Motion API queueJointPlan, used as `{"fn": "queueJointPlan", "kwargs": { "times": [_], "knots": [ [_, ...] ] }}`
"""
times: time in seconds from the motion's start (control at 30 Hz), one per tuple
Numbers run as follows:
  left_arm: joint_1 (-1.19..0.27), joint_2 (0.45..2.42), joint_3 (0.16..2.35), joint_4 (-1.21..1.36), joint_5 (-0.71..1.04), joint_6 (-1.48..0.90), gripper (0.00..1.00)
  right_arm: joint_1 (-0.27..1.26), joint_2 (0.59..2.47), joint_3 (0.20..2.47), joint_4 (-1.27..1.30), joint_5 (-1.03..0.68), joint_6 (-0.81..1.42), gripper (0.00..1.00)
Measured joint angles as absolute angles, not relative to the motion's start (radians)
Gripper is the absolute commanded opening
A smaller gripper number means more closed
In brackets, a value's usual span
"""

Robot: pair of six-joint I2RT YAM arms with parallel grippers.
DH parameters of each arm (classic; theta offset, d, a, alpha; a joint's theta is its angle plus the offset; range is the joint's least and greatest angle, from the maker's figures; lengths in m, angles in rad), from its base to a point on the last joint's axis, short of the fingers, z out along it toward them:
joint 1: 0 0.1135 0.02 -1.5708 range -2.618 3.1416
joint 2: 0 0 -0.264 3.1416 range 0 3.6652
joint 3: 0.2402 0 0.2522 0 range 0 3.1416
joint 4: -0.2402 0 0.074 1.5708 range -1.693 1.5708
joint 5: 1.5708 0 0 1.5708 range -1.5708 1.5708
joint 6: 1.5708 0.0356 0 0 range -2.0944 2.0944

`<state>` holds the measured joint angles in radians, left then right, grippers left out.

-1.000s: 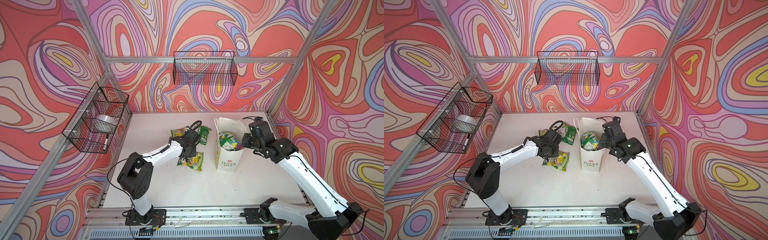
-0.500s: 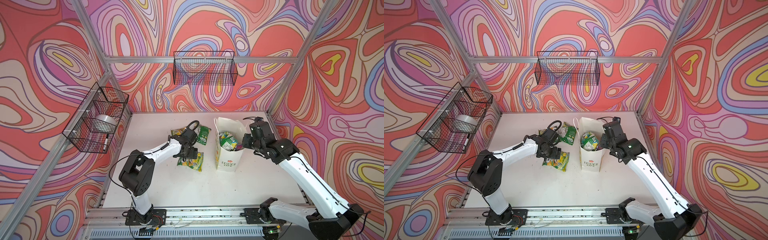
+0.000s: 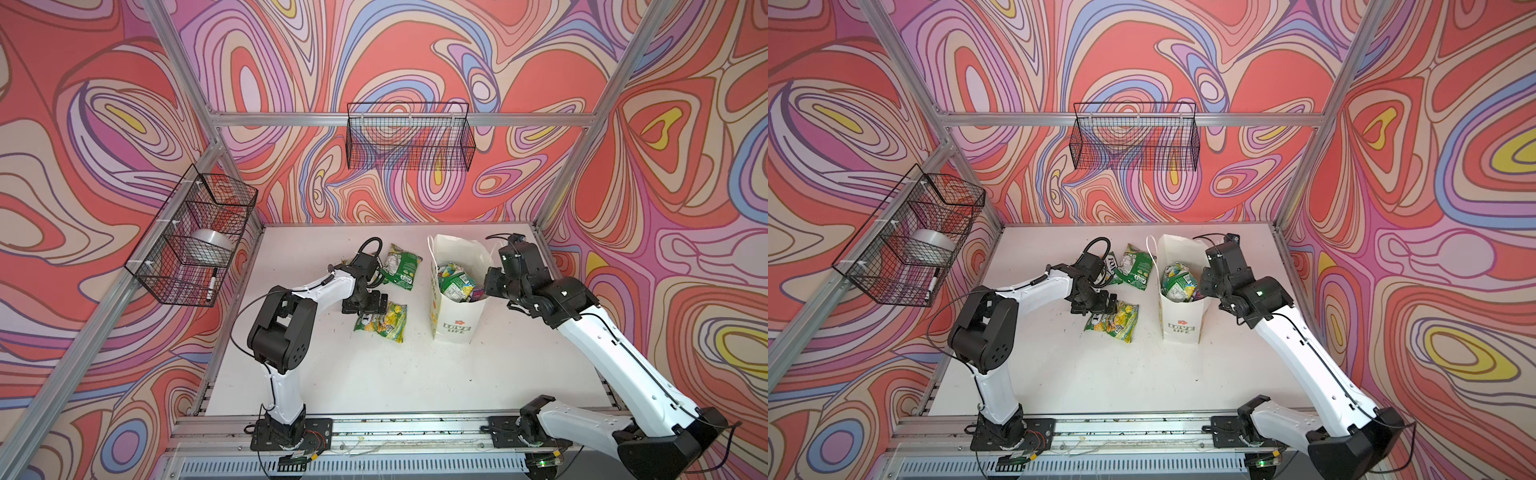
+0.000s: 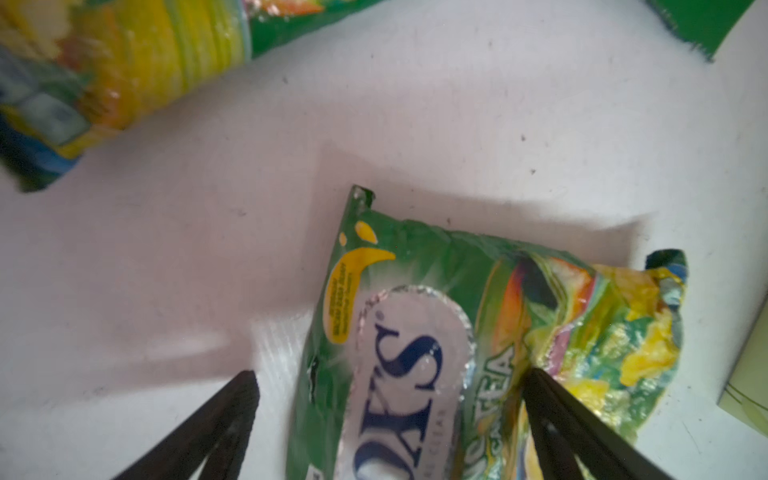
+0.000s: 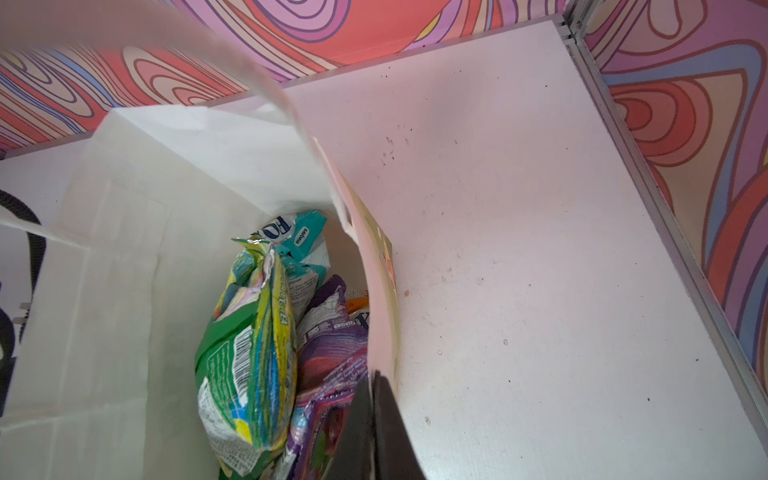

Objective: Place the snacks into the paper bag

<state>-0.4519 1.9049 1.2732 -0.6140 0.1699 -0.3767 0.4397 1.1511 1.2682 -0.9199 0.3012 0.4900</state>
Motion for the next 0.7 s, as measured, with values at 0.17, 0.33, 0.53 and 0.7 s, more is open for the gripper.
{"fn": "queueJointPlan", "kwargs": {
  "times": [0.17,0.33,0.53,0.7],
  "knots": [
    [-0.453,1.909,1.269,-0.587,0.206,-0.377,0.96,0.440,1.151,1.268,-0.920,0.300,0.490,0.00],
    [-0.465,1.905,1.252,-0.556,0.212,-0.389,0.65,0.440,1.151,1.268,-0.920,0.299,0.488,0.00],
    [-0.470,1.903,1.239,-0.541,0.236,-0.425,0.34,0.440,1.151,1.268,-0.919,0.298,0.487,0.00],
    [-0.471,1.887,1.238,-0.542,0.244,-0.462,0.21,0.440,1.151,1.268,-0.918,0.297,0.487,0.00]
  ]
}}
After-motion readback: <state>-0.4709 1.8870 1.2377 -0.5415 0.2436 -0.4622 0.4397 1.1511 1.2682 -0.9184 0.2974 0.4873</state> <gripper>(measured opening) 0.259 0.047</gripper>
